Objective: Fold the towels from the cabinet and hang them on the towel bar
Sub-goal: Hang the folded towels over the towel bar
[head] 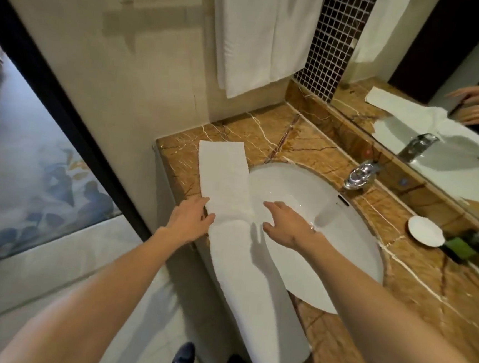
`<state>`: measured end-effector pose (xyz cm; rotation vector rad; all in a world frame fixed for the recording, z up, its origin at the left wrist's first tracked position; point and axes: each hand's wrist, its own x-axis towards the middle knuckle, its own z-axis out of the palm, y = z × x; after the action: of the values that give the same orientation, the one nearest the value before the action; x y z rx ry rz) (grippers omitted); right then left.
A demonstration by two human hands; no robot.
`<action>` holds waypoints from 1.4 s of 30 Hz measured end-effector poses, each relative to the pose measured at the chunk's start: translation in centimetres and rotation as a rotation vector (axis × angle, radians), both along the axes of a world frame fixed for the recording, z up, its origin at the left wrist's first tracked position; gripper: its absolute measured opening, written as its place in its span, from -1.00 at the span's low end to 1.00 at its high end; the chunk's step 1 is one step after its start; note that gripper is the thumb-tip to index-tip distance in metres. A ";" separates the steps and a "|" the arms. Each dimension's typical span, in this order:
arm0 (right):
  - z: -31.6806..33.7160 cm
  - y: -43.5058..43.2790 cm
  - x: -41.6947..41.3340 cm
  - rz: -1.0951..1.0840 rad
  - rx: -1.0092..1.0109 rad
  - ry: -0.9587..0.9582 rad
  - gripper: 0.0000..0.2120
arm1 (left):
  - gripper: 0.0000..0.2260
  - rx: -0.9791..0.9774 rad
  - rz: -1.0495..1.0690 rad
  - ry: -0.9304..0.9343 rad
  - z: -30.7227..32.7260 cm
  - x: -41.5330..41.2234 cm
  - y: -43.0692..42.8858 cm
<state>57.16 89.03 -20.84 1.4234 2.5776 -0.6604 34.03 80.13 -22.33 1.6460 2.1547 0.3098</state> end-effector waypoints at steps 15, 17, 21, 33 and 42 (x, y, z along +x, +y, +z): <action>-7.4 1.0 -0.9 -0.089 -0.243 0.011 -0.45 | -0.50 -0.078 0.128 -0.225 -5.4 1.3 -0.2; -8.7 1.5 -1.3 -0.119 -0.262 0.015 -0.51 | -0.51 -0.068 0.149 -0.248 -6.2 1.6 0.4; -10.4 2.3 -1.8 -0.157 -0.293 0.038 -0.59 | -0.55 -0.046 0.201 -0.343 -7.4 1.7 1.4; -11.4 3.3 -3.9 -0.734 -0.636 0.604 -0.50 | -0.73 0.107 0.407 -0.489 -7.8 1.9 3.6; -9.0 4.3 -4.1 -0.902 -0.648 0.669 -0.56 | -0.76 0.145 0.498 -0.561 -7.1 1.4 4.0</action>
<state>53.03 93.32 -29.85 2.2790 1.5337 -2.1288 35.42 84.09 -29.42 0.8991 2.0805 0.9638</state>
